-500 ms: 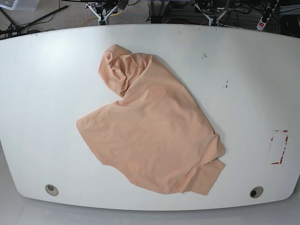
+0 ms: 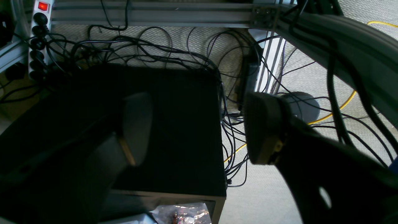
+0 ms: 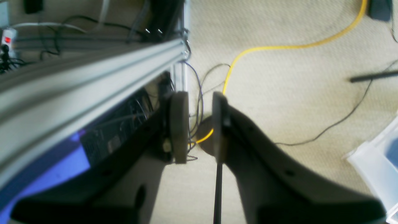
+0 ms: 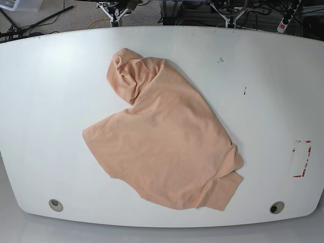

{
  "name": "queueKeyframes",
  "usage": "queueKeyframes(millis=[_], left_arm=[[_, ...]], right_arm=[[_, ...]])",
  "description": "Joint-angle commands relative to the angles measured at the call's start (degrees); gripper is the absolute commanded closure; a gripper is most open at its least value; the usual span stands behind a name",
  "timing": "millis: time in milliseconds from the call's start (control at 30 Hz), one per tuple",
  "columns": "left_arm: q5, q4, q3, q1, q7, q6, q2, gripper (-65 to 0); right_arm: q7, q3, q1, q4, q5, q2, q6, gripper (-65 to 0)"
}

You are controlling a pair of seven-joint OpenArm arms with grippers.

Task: Fold the T-shirt properly

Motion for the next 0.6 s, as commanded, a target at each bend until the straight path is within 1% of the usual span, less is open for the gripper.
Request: queueKeyframes(millis=[0, 233, 367, 500, 567], left_arm=[[0.2, 0.1, 0.1, 0.1, -0.1, -0.3, -0.3, -42.6], [0.1, 0.4, 0.1, 0.1, -0.1, -0.3, -0.3, -42.6], [0.0, 0.7, 0.1, 1.4, -0.1, -0.3, -0.3, -42.4], [0.2, 6.6, 0.1, 4.5, 0.1, -0.3, -0.3, -42.4], [0.2, 10.2, 0.1, 6.5, 0.2, -0.3, -0.4, -42.2]], right_arm=[[0.4, 0.0, -0.2, 0.2, -0.1, 0.0, 0.3, -13.0], [0.6, 0.0, -0.9, 0.5, -0.1, 0.0, 0.3, -13.0], [0.6, 0.1, -2.9, 4.6, 0.0, 0.0, 0.3, -12.5], [0.3, 0.1, -6.1, 10.5, 0.1, -0.3, 0.3, -12.4], [0.3, 0.1, -7.3, 12.3, 0.1, -1.2, 0.3, -12.4]])
